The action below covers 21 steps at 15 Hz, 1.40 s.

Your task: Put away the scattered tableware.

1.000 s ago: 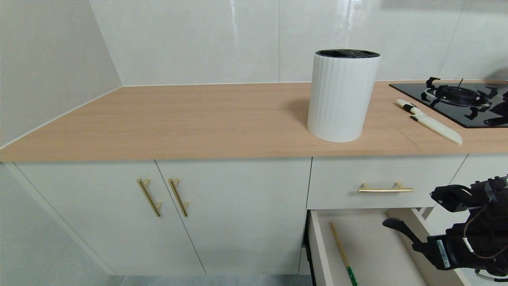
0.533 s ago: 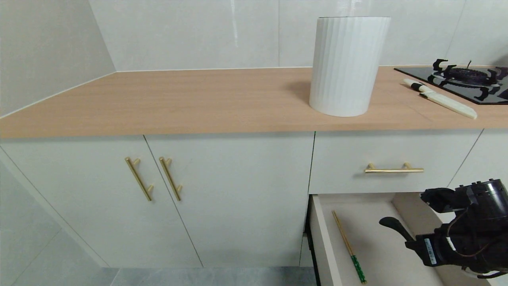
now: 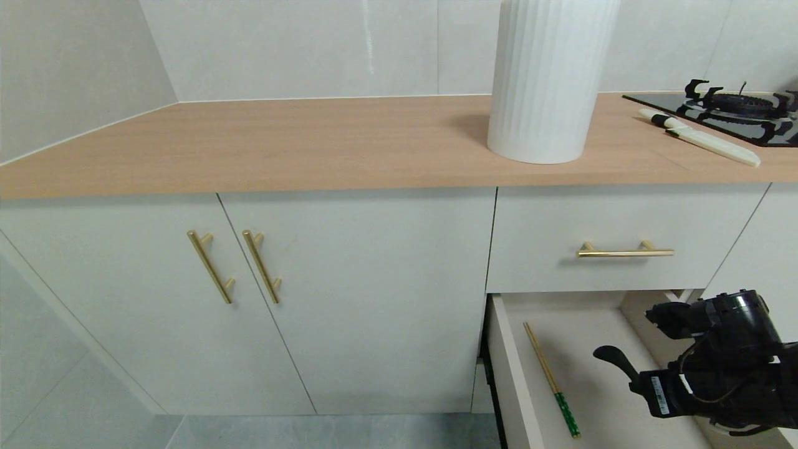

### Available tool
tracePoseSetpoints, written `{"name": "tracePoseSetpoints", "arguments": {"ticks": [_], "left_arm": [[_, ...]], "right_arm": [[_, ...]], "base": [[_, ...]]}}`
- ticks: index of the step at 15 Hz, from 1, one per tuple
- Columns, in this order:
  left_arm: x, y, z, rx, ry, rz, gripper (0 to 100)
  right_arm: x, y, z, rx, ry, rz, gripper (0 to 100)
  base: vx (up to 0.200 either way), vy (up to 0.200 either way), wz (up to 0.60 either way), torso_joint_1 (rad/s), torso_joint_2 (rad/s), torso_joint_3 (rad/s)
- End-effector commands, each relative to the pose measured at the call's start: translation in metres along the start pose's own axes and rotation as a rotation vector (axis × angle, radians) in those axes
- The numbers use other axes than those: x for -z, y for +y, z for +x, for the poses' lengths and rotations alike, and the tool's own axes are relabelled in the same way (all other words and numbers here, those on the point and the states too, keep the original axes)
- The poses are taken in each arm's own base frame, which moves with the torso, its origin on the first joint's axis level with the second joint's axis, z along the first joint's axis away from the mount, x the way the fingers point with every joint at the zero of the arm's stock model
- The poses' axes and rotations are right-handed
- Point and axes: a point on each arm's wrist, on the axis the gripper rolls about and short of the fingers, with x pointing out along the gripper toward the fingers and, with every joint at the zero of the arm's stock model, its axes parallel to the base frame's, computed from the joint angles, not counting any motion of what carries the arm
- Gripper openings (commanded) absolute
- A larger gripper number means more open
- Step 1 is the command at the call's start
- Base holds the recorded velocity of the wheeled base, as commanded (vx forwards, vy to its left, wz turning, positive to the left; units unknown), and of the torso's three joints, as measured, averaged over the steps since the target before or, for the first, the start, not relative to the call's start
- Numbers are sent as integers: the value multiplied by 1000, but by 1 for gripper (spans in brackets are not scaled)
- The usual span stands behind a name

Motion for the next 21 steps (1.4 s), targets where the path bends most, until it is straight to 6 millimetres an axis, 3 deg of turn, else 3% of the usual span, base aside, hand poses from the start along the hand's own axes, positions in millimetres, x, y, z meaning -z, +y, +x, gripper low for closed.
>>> {"name": "tracePoseSetpoints", "arguments": {"ticks": [1,10,15,21], "left_arm": [[0,0,0,0,0,0,100],[0,0,0,0,0,0,100],[0,0,0,0,0,0,100],[0,0,0,0,0,0,100]], "right_arm": [[4,0,9,4,36,-2,0],[19,-1,78,66,84,60,0],[43,-4,121,135,40,53,0],[39,-9,128,148,-15,67,0]], "base": [[0,0,0,0,0,0],[0,0,0,0,0,0],[0,0,0,0,0,0],[0,0,0,0,0,0]]}}
